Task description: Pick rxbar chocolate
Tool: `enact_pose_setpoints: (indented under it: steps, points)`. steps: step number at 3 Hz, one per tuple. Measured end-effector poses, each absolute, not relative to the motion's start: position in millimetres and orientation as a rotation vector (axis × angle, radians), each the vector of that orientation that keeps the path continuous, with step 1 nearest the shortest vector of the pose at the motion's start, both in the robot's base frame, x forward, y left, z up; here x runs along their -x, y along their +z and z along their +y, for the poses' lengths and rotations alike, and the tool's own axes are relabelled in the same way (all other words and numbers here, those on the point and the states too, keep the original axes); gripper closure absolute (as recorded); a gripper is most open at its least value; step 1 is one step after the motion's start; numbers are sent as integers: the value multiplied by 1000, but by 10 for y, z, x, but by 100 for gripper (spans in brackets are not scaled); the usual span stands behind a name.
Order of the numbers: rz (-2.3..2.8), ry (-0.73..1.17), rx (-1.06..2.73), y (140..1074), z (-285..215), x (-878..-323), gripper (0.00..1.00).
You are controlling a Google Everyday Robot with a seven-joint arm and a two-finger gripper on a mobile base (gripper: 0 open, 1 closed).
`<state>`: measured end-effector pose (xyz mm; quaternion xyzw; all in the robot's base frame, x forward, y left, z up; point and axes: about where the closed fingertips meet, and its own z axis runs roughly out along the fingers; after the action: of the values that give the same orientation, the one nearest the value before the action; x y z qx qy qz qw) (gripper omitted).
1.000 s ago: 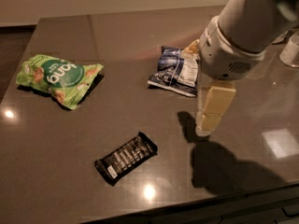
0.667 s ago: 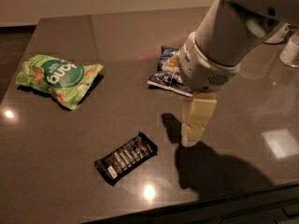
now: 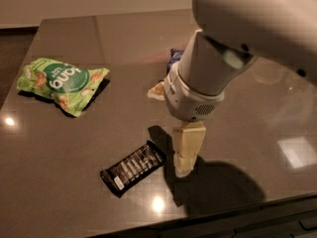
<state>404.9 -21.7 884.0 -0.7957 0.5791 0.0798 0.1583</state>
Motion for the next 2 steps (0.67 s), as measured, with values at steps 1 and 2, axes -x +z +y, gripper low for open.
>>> enact_pose_setpoints:
  steps: [1, 2]
  points:
    - [1600, 251, 2323, 8676, -78, -3941, 0]
    - [1557, 266, 2353, 8541, 23, -3854, 0]
